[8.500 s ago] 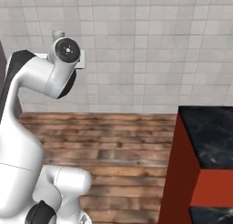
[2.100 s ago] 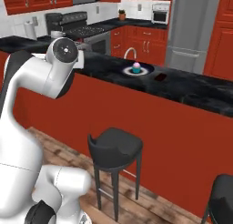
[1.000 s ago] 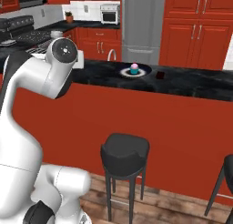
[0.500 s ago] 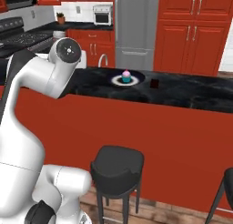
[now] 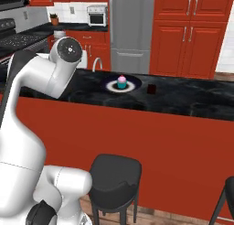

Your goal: Take the cinnamon bottle from the cabinet and place it on the dining table, next to the plate with the cupcake. Then take the chocolate from the dining counter and place it on the cupcake plate.

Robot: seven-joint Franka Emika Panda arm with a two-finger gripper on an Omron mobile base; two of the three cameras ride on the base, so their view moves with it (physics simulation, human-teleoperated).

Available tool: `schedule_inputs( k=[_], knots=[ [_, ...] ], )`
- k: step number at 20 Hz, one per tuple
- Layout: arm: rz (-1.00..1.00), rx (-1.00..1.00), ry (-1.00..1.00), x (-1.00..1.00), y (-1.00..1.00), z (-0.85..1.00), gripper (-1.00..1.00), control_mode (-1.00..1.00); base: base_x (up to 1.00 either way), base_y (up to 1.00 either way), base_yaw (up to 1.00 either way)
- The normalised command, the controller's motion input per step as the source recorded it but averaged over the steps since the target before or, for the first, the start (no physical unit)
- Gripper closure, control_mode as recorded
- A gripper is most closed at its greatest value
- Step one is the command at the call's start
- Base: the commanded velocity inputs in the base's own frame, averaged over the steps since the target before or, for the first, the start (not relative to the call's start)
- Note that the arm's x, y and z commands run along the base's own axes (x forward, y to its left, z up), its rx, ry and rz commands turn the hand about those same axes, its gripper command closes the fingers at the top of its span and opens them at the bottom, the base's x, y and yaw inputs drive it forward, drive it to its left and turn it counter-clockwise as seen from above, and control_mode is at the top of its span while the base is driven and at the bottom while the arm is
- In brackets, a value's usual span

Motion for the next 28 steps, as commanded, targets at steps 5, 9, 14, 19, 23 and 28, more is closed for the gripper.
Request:
schedule_inputs(
  k=[5,9,14,19,23,28],
  knots=[
    [0.0,0.0,0.0,0.0,0.0,0.0,1.0,1.0,0.75,0.15,-0.03],
    [0.0,0.0,0.0,0.0,0.0,0.0,1.0,1.0,0.34,0.11,-0.01],
    [0.0,0.0,0.0,0.0,0.0,0.0,1.0,1.0,0.0,0.0,0.0],
    [0.0,0.0,0.0,0.0,0.0,0.0,1.0,1.0,0.0,0.0,0.0],
    [0.0,0.0,0.0,0.0,0.0,0.0,1.0,1.0,0.17,0.09,-0.09],
    [-0.28,-0.19,0.08,0.44,0.19,-0.08,1.0,-1.0,0.0,0.0,0.0]
  ],
)
